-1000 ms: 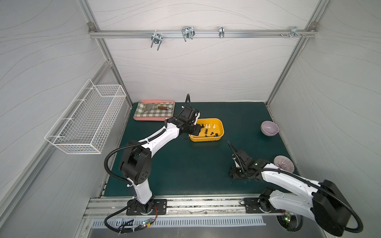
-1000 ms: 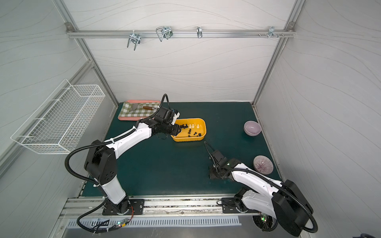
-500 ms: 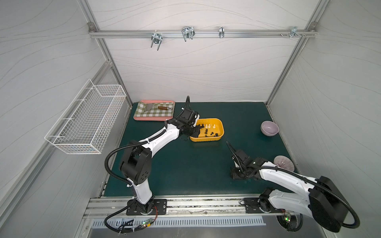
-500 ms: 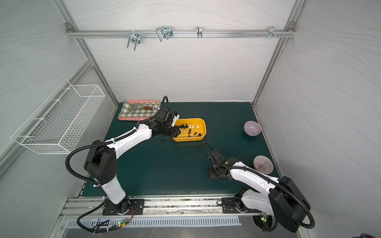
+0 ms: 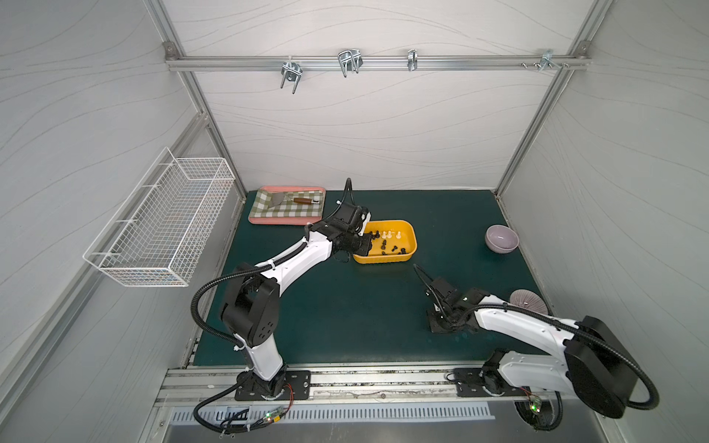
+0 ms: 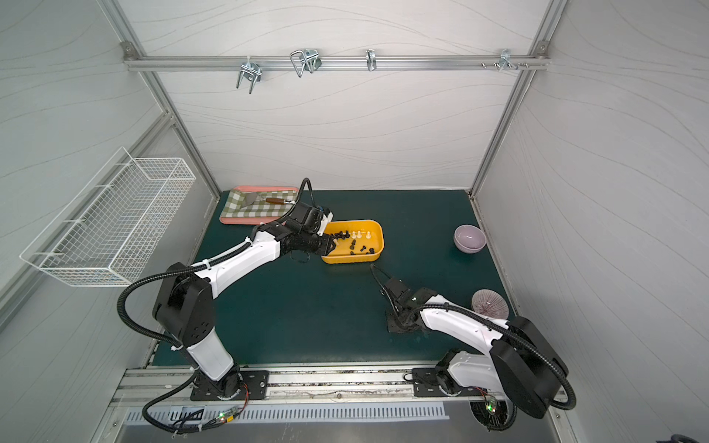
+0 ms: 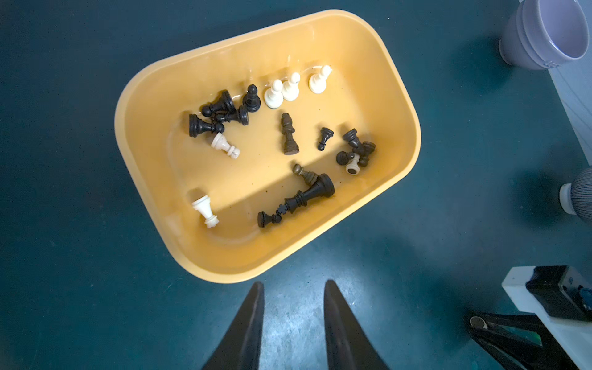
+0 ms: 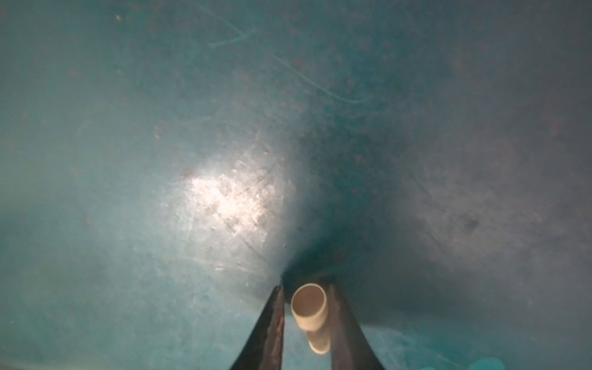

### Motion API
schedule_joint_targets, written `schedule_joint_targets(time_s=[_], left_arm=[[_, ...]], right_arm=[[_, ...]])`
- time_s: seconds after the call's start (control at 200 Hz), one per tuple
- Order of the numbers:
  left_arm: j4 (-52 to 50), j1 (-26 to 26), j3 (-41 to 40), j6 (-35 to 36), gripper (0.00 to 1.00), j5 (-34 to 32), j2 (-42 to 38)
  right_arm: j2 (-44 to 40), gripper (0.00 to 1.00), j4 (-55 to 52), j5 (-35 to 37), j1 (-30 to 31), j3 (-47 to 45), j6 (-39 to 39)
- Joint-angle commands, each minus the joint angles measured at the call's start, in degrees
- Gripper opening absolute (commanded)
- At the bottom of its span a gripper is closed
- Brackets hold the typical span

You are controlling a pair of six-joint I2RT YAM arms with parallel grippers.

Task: Put the chess pieces into the storage box
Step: Pick up the chess piece at the center of the board.

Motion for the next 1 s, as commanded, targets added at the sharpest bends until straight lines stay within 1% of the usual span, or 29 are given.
schedule_joint_targets(time_s=[0.0,0.38,0.52,0.775,0.845,0.99], left_arm=[[1.7,0.2,0.2,0.0,0.33,0.2,-1.8],[1.9,0.1,0.1,-0.1,0.33,0.4,-1.6],[2.0,0.2,-0.3,-0.4,0.33,0.7,-1.7],[2.4,0.1,-1.6,-0.7,0.33,0.8,-3.0],[2.4,0.2,-1.9,-0.8,0.33,0.8,-3.4],[2.7,0.1,-2.8,-0.9,0.33,1.0,-4.2]], right_arm=[[1.1,0.23,-2.3,0.9,0.6,1.2,0.9],[4.1,0.17,-1.7,1.2,1.0,1.9,0.8],[4.9,0.16,-0.7,0.1,1.0,2.2,0.7],[3.4,0.14,-2.1,0.1,0.8,4.4,0.1],[2.1,0.14,-2.1,-1.3,0.2,5.3,-0.2],[-0.3,0.14,-1.7,-5.6,-3.0,7.8,-1.8]])
